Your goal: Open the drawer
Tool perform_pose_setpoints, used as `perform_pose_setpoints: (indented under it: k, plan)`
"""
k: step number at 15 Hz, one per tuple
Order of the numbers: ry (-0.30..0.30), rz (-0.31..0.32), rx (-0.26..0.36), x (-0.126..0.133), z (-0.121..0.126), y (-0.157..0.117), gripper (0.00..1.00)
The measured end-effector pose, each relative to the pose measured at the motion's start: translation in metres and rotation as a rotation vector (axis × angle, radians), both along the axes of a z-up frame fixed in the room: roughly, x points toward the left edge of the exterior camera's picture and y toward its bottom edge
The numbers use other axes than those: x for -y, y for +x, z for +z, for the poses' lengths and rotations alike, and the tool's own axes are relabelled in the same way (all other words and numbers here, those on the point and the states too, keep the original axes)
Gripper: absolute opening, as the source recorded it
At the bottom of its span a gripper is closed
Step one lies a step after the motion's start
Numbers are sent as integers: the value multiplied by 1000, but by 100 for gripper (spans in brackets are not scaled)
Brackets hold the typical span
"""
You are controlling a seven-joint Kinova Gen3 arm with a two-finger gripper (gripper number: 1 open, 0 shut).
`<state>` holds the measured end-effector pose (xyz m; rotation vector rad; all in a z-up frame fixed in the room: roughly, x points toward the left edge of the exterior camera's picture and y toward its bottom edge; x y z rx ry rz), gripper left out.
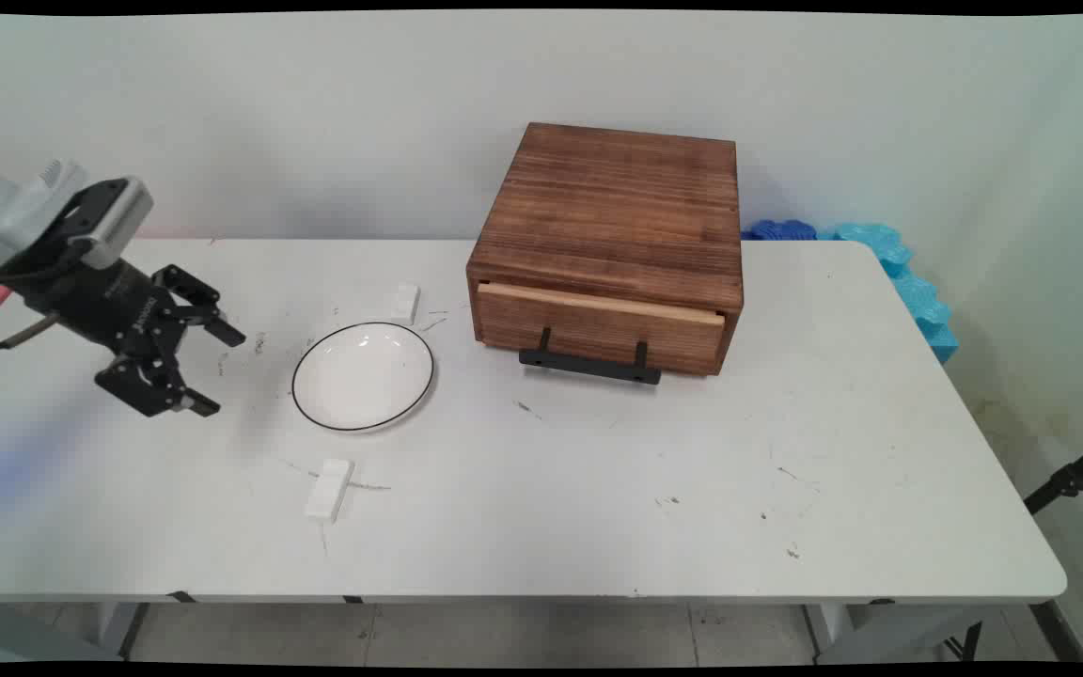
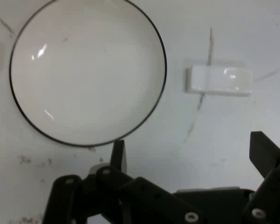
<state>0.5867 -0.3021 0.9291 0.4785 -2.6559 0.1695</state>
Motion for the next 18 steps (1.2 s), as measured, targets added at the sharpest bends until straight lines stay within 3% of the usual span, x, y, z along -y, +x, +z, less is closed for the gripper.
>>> perform_pose_setpoints:
  k: [8, 14, 18]
  plan:
    - [-56, -46, 6, 16, 0, -60, 100]
    - [-131, -109, 4, 44, -11, -142, 100]
    - [-170, -142, 8, 62, -20, -181, 100]
